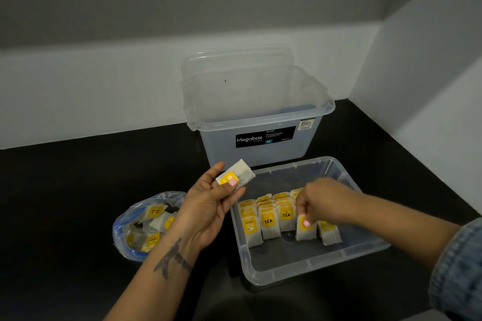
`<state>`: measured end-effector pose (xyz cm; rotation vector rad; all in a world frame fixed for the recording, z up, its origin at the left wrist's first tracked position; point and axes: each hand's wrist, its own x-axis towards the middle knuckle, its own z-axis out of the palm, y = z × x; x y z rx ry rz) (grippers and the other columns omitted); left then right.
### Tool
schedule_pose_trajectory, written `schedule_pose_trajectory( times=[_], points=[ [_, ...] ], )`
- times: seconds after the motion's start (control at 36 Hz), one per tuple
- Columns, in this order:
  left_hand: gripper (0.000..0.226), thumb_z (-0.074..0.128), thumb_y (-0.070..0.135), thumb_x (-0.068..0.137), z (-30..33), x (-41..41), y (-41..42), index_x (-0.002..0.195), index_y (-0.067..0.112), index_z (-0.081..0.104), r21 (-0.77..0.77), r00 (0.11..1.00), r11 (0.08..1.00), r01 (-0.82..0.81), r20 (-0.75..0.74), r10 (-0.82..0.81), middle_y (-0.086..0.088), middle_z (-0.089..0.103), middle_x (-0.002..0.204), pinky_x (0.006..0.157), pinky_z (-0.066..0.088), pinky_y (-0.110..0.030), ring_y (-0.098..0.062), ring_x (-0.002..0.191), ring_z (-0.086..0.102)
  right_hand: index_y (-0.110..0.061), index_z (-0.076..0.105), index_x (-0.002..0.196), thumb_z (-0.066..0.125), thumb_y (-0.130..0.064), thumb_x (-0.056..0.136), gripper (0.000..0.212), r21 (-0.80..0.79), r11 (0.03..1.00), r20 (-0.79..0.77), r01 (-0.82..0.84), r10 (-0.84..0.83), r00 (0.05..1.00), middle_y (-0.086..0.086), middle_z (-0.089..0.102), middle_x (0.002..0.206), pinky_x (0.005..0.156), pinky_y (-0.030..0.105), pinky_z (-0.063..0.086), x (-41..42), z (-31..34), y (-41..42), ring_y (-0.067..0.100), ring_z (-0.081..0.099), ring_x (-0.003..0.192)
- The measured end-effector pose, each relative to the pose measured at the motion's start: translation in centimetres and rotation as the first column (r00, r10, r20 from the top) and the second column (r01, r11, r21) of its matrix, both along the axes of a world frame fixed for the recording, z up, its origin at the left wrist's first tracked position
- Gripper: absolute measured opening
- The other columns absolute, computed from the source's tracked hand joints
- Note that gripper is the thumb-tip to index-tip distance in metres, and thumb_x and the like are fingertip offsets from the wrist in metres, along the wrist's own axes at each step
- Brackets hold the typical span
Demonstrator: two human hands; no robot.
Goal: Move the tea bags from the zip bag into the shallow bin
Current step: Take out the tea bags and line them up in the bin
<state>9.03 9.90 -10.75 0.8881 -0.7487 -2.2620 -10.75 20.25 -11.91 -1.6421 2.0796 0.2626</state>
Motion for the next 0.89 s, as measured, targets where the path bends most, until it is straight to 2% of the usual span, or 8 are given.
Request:
schedule_pose_trajectory(
  times=[0.11, 0.17, 0.28, 0.53, 0.69, 0.78, 0.83, 0.89],
  points=[
    [0.047, 0.049, -0.009, 0.088, 0.0, -0.1, 0.0, 0.129, 0.012, 0.049, -0.003, 1.0, 1.0, 0.002, 0.002, -0.002, -0.011, 0.062, 0.11, 0.066, 0.059, -0.026, -0.025, 0.093, 0.065, -0.026, 0.07, 0.099, 0.067, -0.028, 0.085, 0.014, 0.019, 0.995, -0.118, -0.093, 0.095, 0.988, -0.009, 0.068, 0.102, 0.09, 0.025, 0.041, 0.1, -1.3, 0.1, 0.01, 0.059, 0.098],
    [0.046, 0.049, -0.009, 0.087, 0.1, -0.1, 0.0, 0.128, 0.012, 0.05, -0.001, 1.0, 1.0, 0.004, 0.0, -0.004, -0.011, 0.062, 0.111, 0.066, 0.059, -0.026, -0.025, 0.094, 0.065, -0.026, 0.069, 0.1, 0.063, -0.027, 0.087, 0.014, 0.035, 0.986, -0.205, -0.161, 0.164, 0.965, -0.007, 0.068, 0.102, 0.099, 0.03, 0.039, 0.2, -1.8, 0.0, 0.013, 0.058, 0.098],
    [0.045, 0.049, -0.009, 0.087, 0.2, -0.2, 0.1, 0.126, 0.012, 0.052, -0.004, 1.0, 1.0, 0.007, -0.001, -0.007, -0.012, 0.062, 0.111, 0.067, 0.058, -0.027, -0.026, 0.096, 0.064, -0.027, 0.068, 0.099, 0.059, -0.024, 0.089, 0.014, 0.03, 0.967, -0.328, -0.251, 0.247, 0.912, -0.004, 0.068, 0.098, 0.103, 0.034, 0.034, 0.1, -2.3, 0.0, 0.015, 0.059, 0.097],
    [0.039, 0.05, -0.009, 0.086, 0.2, -0.2, 0.1, 0.118, 0.014, 0.055, -0.013, 1.0, 1.0, 0.015, 0.004, -0.015, -0.012, 0.062, 0.112, 0.068, 0.058, -0.027, -0.026, 0.098, 0.063, -0.024, 0.066, 0.099, 0.06, -0.022, 0.089, 0.012, 0.024, 0.947, -0.398, -0.321, 0.304, 0.866, -0.003, 0.064, 0.092, 0.105, 0.038, 0.032, 0.1, -2.1, 0.0, 0.016, 0.059, 0.095],
    [0.032, 0.052, -0.008, 0.085, 0.1, -0.3, 0.2, 0.112, 0.009, 0.057, -0.003, 0.999, 1.0, 0.028, 0.017, -0.028, -0.012, 0.067, 0.102, 0.066, 0.058, -0.026, -0.024, 0.091, 0.066, -0.026, 0.063, 0.103, 0.063, -0.026, 0.087, 0.016, 0.008, 0.973, -0.363, -0.229, 0.216, 0.907, -0.004, 0.063, 0.098, 0.106, 0.039, 0.032, 0.0, -1.0, 0.0, 0.015, 0.058, 0.097],
    [0.029, 0.053, -0.008, 0.084, -0.1, -0.5, 0.2, 0.109, 0.006, 0.059, -0.025, 0.999, 0.999, 0.047, 0.023, -0.047, -0.012, 0.069, 0.099, 0.065, 0.059, -0.024, -0.022, 0.087, 0.068, -0.029, 0.062, 0.108, 0.061, -0.032, 0.089, 0.019, -0.073, 0.987, -0.333, -0.14, 0.109, 0.937, -0.006, 0.065, 0.103, 0.108, 0.039, 0.03, -0.3, 0.7, -0.5, 0.013, 0.058, 0.101],
    [0.028, 0.055, -0.008, 0.083, -0.1, -0.7, 0.3, 0.107, 0.006, 0.061, -0.065, 0.997, 0.995, 0.071, 0.038, -0.069, -0.011, 0.069, 0.099, 0.065, 0.059, -0.023, -0.021, 0.087, 0.069, -0.03, 0.063, 0.107, 0.058, -0.036, 0.091, 0.017, -0.189, 0.98, -0.241, -0.052, 0.005, 0.971, -0.008, 0.066, 0.1, 0.106, 0.036, 0.037, -0.6, 2.2, -0.8, 0.01, 0.06, 0.096],
    [0.026, 0.057, -0.007, 0.082, -0.1, -0.9, 0.5, 0.103, 0.008, 0.063, -0.126, 0.992, 0.986, 0.11, 0.072, -0.101, -0.01, 0.069, 0.1, 0.068, 0.059, -0.023, -0.02, 0.09, 0.069, -0.029, 0.064, 0.099, 0.059, -0.037, 0.091, 0.012, -0.31, 0.949, -0.045, 0.061, -0.079, 0.996, -0.009, 0.066, 0.093, 0.093, 0.028, 0.046, -0.8, 3.9, -0.9, 0.007, 0.061, 0.089]
  ],
)
